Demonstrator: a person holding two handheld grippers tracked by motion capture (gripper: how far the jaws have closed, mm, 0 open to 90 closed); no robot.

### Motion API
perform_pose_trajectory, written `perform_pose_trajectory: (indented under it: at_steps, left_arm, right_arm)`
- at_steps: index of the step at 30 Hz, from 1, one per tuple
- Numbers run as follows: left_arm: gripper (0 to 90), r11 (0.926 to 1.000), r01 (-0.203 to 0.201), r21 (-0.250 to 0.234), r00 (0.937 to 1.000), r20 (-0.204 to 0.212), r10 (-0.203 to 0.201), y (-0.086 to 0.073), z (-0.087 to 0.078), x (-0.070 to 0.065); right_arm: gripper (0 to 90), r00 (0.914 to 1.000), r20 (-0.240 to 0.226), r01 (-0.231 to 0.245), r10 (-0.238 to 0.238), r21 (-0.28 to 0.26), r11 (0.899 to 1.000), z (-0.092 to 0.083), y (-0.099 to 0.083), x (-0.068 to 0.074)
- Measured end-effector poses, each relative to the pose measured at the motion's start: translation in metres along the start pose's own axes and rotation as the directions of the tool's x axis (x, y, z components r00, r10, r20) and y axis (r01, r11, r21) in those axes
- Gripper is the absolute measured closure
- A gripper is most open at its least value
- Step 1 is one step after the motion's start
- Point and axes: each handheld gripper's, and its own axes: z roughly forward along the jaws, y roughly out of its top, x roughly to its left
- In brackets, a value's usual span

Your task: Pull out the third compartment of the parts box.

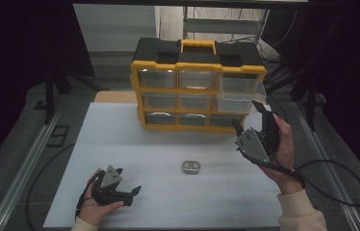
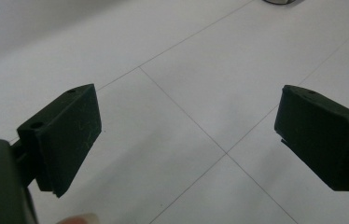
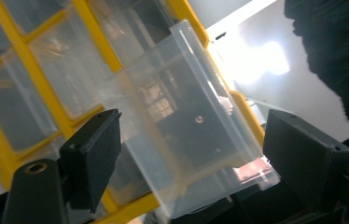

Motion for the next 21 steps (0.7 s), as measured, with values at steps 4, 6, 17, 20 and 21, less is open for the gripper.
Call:
perform_pose_trajectory:
  at_steps: [4,6,17,20,21]
  left_arm:
    - [7.7,1.0,0.002,-0.003,1.0,-0.001,-0.002,0.0,0.0,0.0]
    - [7.7,1.0,0.003,-0.003,1.0,-0.004,-0.003,0.0,-0.001,0.0]
    - [7.7,1.0,0.006,-0.008,1.0,-0.007,-0.006,0.0,-0.001,0.0]
    - [7.7,1.0,0.006,-0.008,1.0,-0.007,-0.006,0.0,0.0,0.0]
    - [7.7,1.0,0.005,-0.007,1.0,-0.007,-0.005,0.0,0.0,0.0]
  right_arm:
    - [17.7,0.9993,-0.035,-0.015,0.015,0.0,1.0,-0.004,0.0,0.005]
    - [17.5,0.9978,-0.057,-0.035,0.035,-0.001,0.999,-0.007,0.0,0.009]
    - [18.5,0.9878,-0.138,-0.07,0.073,0.028,0.997,-0.012,-0.003,0.025]
    - [18.6,0.9839,-0.153,-0.088,0.093,0.04,0.995,-0.012,-0.005,0.03]
    - [18.7,0.9826,-0.157,-0.093,0.098,0.042,0.995,-0.013,-0.006,0.031]
